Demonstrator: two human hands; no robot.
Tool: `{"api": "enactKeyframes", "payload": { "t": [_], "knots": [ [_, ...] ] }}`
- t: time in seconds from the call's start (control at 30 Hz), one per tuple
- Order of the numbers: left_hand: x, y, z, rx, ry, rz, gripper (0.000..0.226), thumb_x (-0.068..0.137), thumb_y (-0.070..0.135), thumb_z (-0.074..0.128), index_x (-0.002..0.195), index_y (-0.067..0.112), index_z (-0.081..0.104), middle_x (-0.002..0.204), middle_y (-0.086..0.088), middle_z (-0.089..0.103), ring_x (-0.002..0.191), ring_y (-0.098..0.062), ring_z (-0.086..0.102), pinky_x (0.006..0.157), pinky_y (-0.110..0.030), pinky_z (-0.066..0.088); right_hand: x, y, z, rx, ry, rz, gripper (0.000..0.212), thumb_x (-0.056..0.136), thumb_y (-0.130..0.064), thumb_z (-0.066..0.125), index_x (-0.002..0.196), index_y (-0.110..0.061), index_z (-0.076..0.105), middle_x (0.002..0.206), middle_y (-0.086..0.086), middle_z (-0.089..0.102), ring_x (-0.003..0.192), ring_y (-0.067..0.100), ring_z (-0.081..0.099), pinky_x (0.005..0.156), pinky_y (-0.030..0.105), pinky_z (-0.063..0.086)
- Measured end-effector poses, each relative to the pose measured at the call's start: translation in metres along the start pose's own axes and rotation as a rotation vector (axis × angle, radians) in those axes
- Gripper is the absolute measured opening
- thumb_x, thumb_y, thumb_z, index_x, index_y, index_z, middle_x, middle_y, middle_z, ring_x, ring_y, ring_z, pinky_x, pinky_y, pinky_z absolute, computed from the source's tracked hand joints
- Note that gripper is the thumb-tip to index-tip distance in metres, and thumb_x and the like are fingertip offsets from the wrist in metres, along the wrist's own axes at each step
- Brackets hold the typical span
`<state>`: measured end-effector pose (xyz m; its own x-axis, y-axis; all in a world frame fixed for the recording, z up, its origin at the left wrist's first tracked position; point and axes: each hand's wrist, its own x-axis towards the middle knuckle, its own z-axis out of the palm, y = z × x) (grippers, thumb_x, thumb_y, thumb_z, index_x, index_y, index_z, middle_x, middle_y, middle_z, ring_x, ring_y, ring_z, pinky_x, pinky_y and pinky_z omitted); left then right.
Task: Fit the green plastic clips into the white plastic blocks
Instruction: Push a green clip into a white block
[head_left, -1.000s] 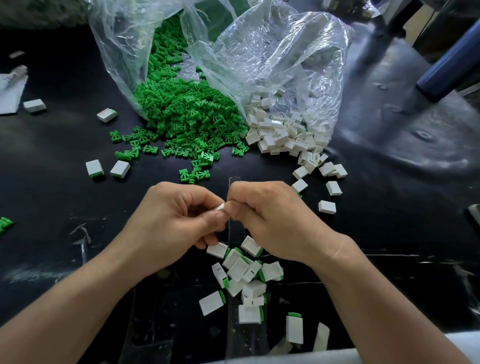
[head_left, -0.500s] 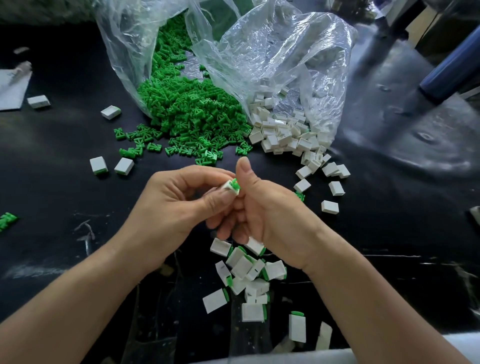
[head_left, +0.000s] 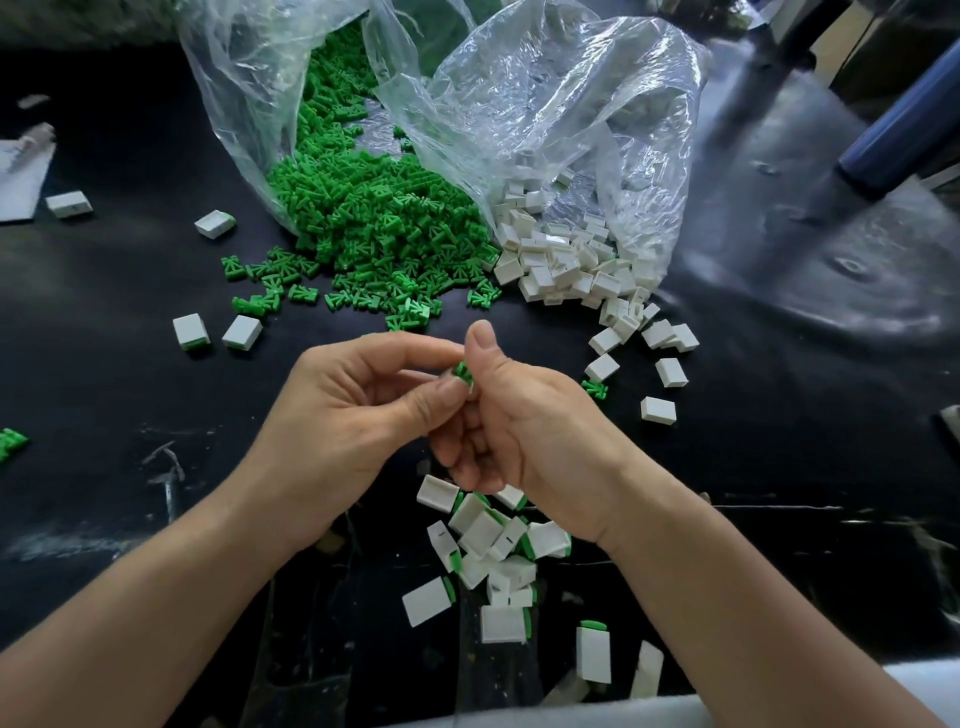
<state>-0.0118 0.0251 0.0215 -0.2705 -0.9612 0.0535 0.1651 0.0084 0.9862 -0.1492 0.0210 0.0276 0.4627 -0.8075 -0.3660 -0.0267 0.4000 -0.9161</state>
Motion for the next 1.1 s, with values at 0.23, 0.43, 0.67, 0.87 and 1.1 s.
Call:
{"api": "enactKeyframes", "payload": {
  "t": [0.23,0.43,0.67,0.87,1.1],
  "knots": [
    [-0.0008,-0.0007,0.0004,-0.020,-0.021,0.012,0.018,0.075,0.004,0.058,0.087,-0.008,0.064,0.060,-0.024,0.060,0.045,-0.031,0.059,0.049,-0.029,0.050,0.0009,0.0038,0.0031,-0.063,0.048,-0.029,0.053,0.074,-0.058,0.035,0.073,-0.009,0.055,0.049,-0.008,0.048,0.043,0.007,0.042,0.042,0.017,0.031],
    [-0.0003,0.0027,-0.0014,-0.028,0.007,-0.031,0.021,0.067,0.016,0.068,0.085,0.007,0.073,0.058,-0.011,0.066,0.046,-0.022,0.061,0.050,-0.024,0.051,0.0011,-0.0014,-0.0012,-0.032,-0.030,-0.003,0.066,0.081,-0.056,0.031,0.092,0.003,0.057,0.056,-0.001,0.050,0.046,0.010,0.043,0.045,0.021,0.029],
    [0.0003,0.0009,-0.0056,-0.067,0.004,-0.070,0.020,0.071,0.008,0.057,0.083,0.006,0.073,0.061,-0.015,0.065,0.050,-0.024,0.060,0.054,-0.026,0.051,0.0000,-0.0022,-0.0002,-0.125,0.022,-0.036,0.045,0.083,-0.052,0.033,0.072,-0.012,0.050,0.055,-0.004,0.052,0.047,0.009,0.045,0.043,0.017,0.031],
    [0.0003,0.0005,-0.0042,-0.040,0.017,-0.084,0.018,0.070,0.009,0.060,0.083,0.005,0.072,0.059,-0.014,0.064,0.048,-0.025,0.058,0.051,-0.029,0.053,0.0006,0.0007,0.0005,-0.242,0.008,-0.043,0.069,0.074,-0.060,0.030,0.091,0.001,0.058,0.059,-0.005,0.055,0.050,0.008,0.048,0.046,0.016,0.034],
    [-0.0010,0.0031,-0.0016,-0.039,0.015,-0.083,0.022,0.065,0.013,0.070,0.085,0.004,0.071,0.059,-0.019,0.063,0.048,-0.028,0.059,0.053,-0.030,0.054,-0.0003,0.0000,0.0006,-0.239,0.067,-0.059,0.047,0.082,-0.054,0.033,0.074,-0.014,0.056,0.058,-0.007,0.053,0.050,0.007,0.048,0.048,0.015,0.035]
  ]
}}
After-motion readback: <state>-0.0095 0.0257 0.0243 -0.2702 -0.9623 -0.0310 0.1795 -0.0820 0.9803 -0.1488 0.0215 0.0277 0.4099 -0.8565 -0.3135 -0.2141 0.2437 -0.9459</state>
